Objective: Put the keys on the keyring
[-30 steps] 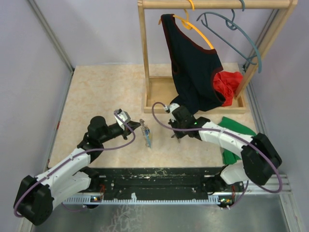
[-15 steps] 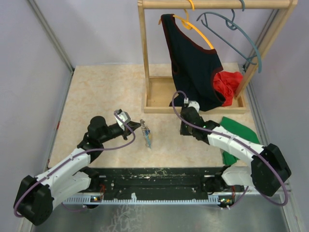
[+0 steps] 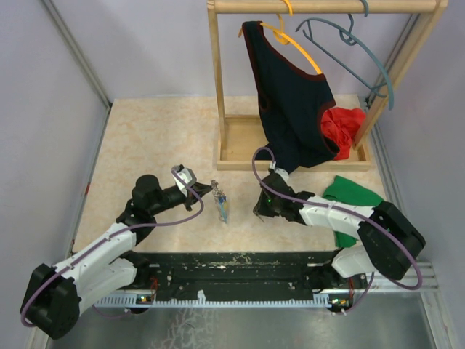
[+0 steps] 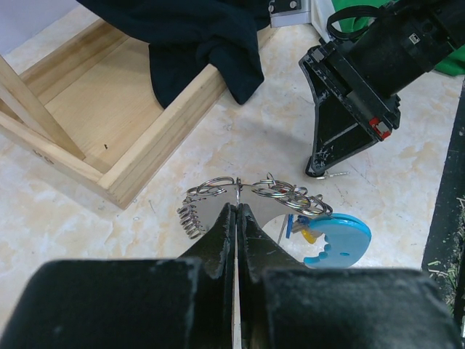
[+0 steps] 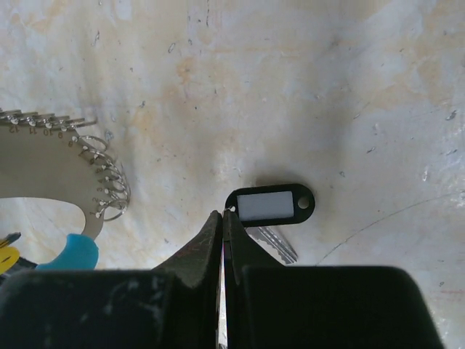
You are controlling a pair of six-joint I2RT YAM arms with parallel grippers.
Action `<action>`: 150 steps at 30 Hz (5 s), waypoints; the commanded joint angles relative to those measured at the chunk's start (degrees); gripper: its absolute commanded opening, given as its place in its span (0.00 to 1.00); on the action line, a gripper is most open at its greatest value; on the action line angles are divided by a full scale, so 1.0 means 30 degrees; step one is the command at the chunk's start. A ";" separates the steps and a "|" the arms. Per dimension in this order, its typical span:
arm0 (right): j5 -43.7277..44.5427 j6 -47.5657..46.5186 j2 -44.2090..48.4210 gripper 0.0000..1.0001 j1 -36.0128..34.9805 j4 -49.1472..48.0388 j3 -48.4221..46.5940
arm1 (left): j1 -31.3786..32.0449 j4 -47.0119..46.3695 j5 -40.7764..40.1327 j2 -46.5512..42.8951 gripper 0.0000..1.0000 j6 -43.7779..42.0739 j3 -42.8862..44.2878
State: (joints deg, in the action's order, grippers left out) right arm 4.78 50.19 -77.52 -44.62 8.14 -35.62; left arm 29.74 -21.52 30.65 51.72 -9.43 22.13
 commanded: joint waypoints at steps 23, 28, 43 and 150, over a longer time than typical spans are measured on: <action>-0.2229 -1.4663 -0.1190 0.29 -0.0035 0.4845 -0.5392 | -0.0097 -0.0122 0.0355 -0.0456 0.01 0.0002 -0.0229; -0.3081 -1.6028 -0.2939 0.27 -0.0066 0.6225 -0.6751 | -0.0097 -0.0122 0.0366 -0.0465 0.01 -0.0004 -0.0250; -0.3249 -1.6852 -0.5540 0.18 -0.0127 0.6748 -0.8039 | -0.0092 -0.0152 0.0448 -0.0416 0.01 -0.0033 -0.0261; -0.1587 -1.6350 -0.2753 0.23 -0.0185 0.2644 -0.5310 | -0.0076 -0.0825 0.0595 -0.1215 0.01 0.0078 -0.0818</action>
State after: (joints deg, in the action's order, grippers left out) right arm -0.54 2.48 -86.30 -45.56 5.17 -44.95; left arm 29.74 -22.72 31.77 48.95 -9.21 19.99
